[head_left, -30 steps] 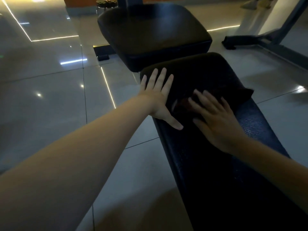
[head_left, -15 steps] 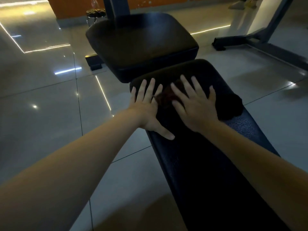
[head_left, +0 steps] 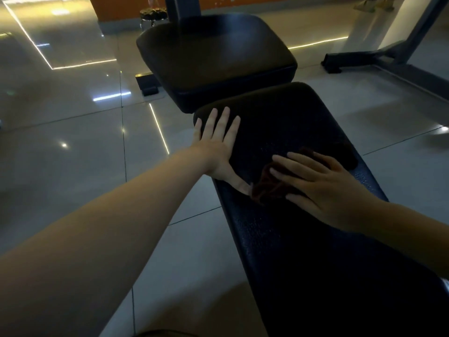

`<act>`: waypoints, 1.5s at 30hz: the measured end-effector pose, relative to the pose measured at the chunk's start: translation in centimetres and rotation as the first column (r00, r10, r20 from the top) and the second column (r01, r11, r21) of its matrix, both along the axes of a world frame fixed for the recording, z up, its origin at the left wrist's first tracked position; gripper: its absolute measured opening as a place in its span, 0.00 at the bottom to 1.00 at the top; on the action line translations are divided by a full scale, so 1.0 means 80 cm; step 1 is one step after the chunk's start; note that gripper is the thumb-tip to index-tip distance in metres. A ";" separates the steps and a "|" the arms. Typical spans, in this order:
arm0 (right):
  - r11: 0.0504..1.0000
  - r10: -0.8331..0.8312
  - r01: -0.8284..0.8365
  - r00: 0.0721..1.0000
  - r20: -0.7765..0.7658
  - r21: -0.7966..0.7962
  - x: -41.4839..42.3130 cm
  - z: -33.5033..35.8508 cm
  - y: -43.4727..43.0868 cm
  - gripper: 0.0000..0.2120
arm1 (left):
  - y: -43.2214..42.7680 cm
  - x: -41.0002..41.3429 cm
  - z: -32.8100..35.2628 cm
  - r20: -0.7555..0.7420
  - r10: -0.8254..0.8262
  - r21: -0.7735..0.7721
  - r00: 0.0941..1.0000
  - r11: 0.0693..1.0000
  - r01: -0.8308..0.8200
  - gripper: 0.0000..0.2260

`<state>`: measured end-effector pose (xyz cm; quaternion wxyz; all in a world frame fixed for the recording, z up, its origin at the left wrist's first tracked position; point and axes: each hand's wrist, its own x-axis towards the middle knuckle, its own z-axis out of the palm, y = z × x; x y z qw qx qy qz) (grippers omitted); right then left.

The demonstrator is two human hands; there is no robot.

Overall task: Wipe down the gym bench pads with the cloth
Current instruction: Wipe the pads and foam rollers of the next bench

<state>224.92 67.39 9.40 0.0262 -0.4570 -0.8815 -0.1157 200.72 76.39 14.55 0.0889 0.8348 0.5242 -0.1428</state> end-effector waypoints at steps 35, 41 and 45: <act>0.994 -0.030 0.041 0.994 -0.105 0.102 -0.037 -0.033 -0.025 0.21 | 0.002 -0.012 -0.002 0.063 -0.060 0.024 0.996 0.998 0.058 0.63; 0.996 -0.081 0.084 0.953 -0.293 -0.002 -0.046 -0.020 -0.030 0.22 | -0.016 -0.004 0.025 0.086 -0.026 -0.051 0.996 0.998 0.031 0.60; 0.969 -0.237 0.229 0.756 -0.609 -0.094 -0.068 0.017 -0.006 0.18 | -0.047 -0.004 0.046 0.384 0.033 -0.211 0.923 0.976 0.053 0.36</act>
